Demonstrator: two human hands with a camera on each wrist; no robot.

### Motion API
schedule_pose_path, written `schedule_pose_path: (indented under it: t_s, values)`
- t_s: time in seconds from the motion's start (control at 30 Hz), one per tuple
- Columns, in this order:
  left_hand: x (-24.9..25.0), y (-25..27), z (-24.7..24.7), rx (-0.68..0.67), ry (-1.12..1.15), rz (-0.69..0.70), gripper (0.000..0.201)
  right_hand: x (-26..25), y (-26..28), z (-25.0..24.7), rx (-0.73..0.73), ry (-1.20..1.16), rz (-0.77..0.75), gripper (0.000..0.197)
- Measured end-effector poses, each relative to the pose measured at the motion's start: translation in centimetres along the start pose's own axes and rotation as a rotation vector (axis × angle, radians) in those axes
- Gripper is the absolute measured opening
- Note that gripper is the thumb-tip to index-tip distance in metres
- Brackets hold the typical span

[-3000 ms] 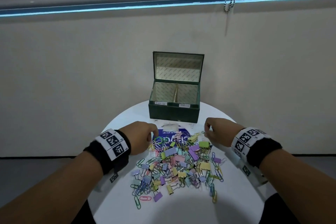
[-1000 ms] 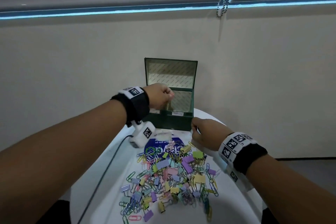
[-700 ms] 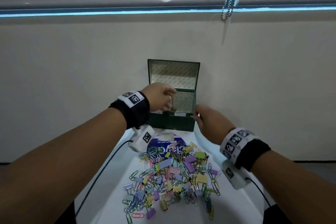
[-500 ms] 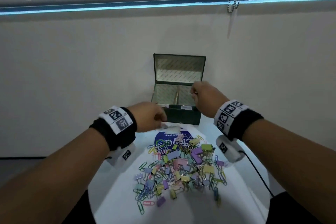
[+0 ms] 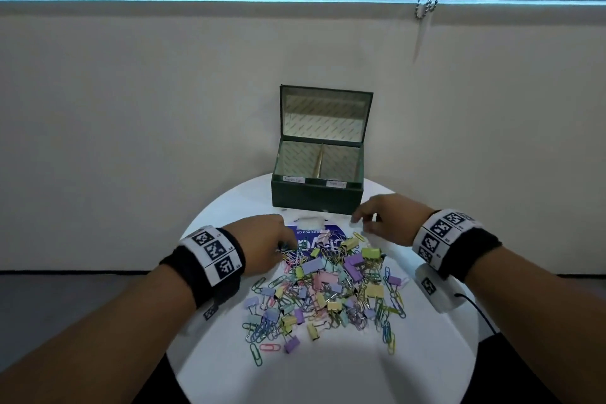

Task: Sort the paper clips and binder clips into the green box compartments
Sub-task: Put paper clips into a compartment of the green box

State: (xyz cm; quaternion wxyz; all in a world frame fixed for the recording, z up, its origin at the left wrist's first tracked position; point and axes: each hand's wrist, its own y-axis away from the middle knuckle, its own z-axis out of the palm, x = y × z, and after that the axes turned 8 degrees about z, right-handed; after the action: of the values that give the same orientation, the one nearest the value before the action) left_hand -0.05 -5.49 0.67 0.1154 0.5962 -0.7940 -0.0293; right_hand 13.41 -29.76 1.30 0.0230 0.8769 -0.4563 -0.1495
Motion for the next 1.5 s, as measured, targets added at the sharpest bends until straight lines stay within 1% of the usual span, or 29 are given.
schedule_pose_path:
  t_s: [0.1,0.17,0.23,0.33,0.37,0.43,0.5,0.53,0.6,0.63,0.7,0.73,0.8,0.83,0.97,1.07,1.1,1.17,1.23,1.3,1.37,1.43,1.5]
  values:
    - [-0.2,-0.4,0.1,0.017,0.006,-0.033,0.020,0.5,-0.5,0.7,-0.083,-0.039,0.026,0.032]
    - [-0.4,-0.4,0.1,0.026,0.007,-0.063,0.018,0.5,-0.7,1.0,-0.098,-0.026,0.012,0.036]
    - [-0.4,-0.4,0.0,0.063,0.016,-0.086,0.022,0.5,-0.7,1.3,-0.095,-0.011,-0.012,0.039]
    - [-0.6,-0.2,-0.2,0.172,0.034,-0.170,0.039,0.5,-0.6,1.5,-0.093,-0.018,-0.031,0.042]
    - [-0.7,-0.2,-0.3,0.198,0.032,-0.214,0.046,0.6,-0.5,1.6,-0.095,-0.020,-0.039,0.040]
    - [-1.1,-0.2,-0.3,0.196,0.022,-0.296,0.053,0.8,-0.5,1.6,-0.091,-0.016,-0.041,0.031]
    - [-1.2,-0.2,-0.2,0.171,0.023,-0.337,0.052,1.0,-0.4,1.5,-0.064,-0.019,-0.016,0.019]
    - [-1.2,-0.3,-0.1,0.164,0.027,-0.341,0.050,1.1,-0.5,1.5,-0.052,-0.018,-0.008,0.016]
    - [-1.1,-0.5,-0.1,0.160,0.053,-0.336,0.043,1.2,-0.5,1.5,-0.040,0.011,-0.005,0.020]
    - [-1.1,-0.6,-0.1,0.165,0.064,-0.333,0.037,1.2,-0.5,1.5,-0.041,0.026,-0.003,0.020]
    - [-1.1,-0.5,-0.3,0.187,0.064,-0.341,0.023,1.2,-0.2,1.3,-0.035,0.035,-0.004,0.012]
    - [-1.0,-0.5,-0.4,0.201,0.057,-0.340,0.022,1.2,0.1,1.2,-0.043,0.027,-0.012,0.012]
    - [-0.7,-0.2,-0.6,0.196,0.051,-0.322,0.026,1.4,0.5,1.0,-0.087,0.015,-0.060,0.024]
    - [-0.4,-0.1,-0.6,0.175,0.055,-0.308,0.025,1.4,0.6,0.9,-0.108,0.020,-0.081,0.027]
    - [0.6,0.7,-0.5,0.034,0.099,-0.224,0.015,1.4,0.7,1.1,-0.103,0.056,-0.092,0.018]
    - [0.8,1.2,-0.2,-0.039,0.090,-0.152,0.038,1.4,0.5,1.4,-0.098,0.069,-0.099,0.017]
    - [0.8,1.2,-0.1,-0.040,0.082,-0.147,0.040,1.5,0.5,1.4,-0.098,0.069,-0.101,0.020]
    - [0.7,1.1,-0.1,-0.002,0.071,-0.131,0.031,1.6,0.3,1.6,-0.106,0.062,-0.093,0.026]
    - [0.7,0.9,-0.2,0.029,0.054,-0.112,0.021,2.0,0.2,1.4,-0.127,0.071,-0.074,0.026]
    - [0.6,0.9,-0.1,0.039,0.050,-0.116,0.019,2.1,0.2,1.1,-0.135,0.074,-0.074,0.026]
    - [0.3,0.9,0.1,0.055,0.052,-0.124,0.017,2.1,0.1,0.4,-0.111,0.001,-0.048,0.024]
    - [0.2,0.8,0.3,0.086,0.067,-0.132,0.017,1.8,0.2,-0.7,-0.058,-0.153,-0.012,0.017]
    - [0.1,0.6,0.2,0.124,0.079,-0.140,0.020,1.1,0.1,-2.1,0.057,-0.323,-0.019,0.013]
